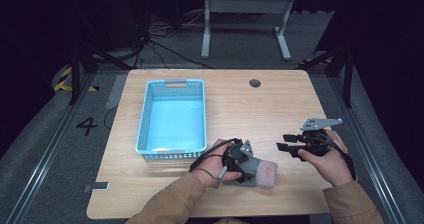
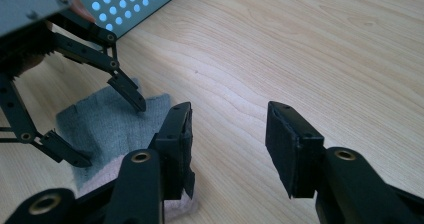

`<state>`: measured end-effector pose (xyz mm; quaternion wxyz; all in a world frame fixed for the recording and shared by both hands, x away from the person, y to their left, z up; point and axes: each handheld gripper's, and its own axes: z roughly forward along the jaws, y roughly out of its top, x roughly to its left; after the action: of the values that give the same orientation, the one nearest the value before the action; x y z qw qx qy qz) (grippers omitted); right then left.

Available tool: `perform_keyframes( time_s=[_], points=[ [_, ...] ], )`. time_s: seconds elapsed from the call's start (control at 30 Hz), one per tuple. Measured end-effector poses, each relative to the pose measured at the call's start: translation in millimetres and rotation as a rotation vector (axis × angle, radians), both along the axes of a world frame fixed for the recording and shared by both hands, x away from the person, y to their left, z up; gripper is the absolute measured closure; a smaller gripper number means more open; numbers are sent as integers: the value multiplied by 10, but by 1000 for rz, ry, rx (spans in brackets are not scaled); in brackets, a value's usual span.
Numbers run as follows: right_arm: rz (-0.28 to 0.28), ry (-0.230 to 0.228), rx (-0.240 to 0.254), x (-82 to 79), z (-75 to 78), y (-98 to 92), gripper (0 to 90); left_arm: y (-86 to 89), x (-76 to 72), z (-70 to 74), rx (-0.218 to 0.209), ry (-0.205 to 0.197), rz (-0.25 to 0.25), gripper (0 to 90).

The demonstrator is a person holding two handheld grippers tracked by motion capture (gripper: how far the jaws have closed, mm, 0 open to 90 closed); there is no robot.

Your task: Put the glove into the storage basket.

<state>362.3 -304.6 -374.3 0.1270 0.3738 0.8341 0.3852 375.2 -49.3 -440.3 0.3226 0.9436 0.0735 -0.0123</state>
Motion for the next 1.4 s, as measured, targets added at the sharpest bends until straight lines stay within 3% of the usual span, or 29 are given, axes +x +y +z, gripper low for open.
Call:
perform_keyframes(
  time_s=[0.2,0.63,0.83,1.03,1.23,1.4],
  points=[
    [6,-3,4,-2,-4,12,528,-38,-1,-75,15,9,24,244],
    [12,-11,8,-8,0,18,527,-79,-55,-111,34,38,90,300],
    [11,-13,9,-14,7,19,527,-92,-118,-96,41,51,117,397],
    [10,-15,12,-12,4,16,528,-110,-178,-77,38,91,117,615],
    [6,-12,16,-9,1,4,529,-105,-191,-67,30,102,126,676],
    [-1,-17,17,-4,7,-26,531,-93,-190,-33,8,86,124,682]
  ],
)
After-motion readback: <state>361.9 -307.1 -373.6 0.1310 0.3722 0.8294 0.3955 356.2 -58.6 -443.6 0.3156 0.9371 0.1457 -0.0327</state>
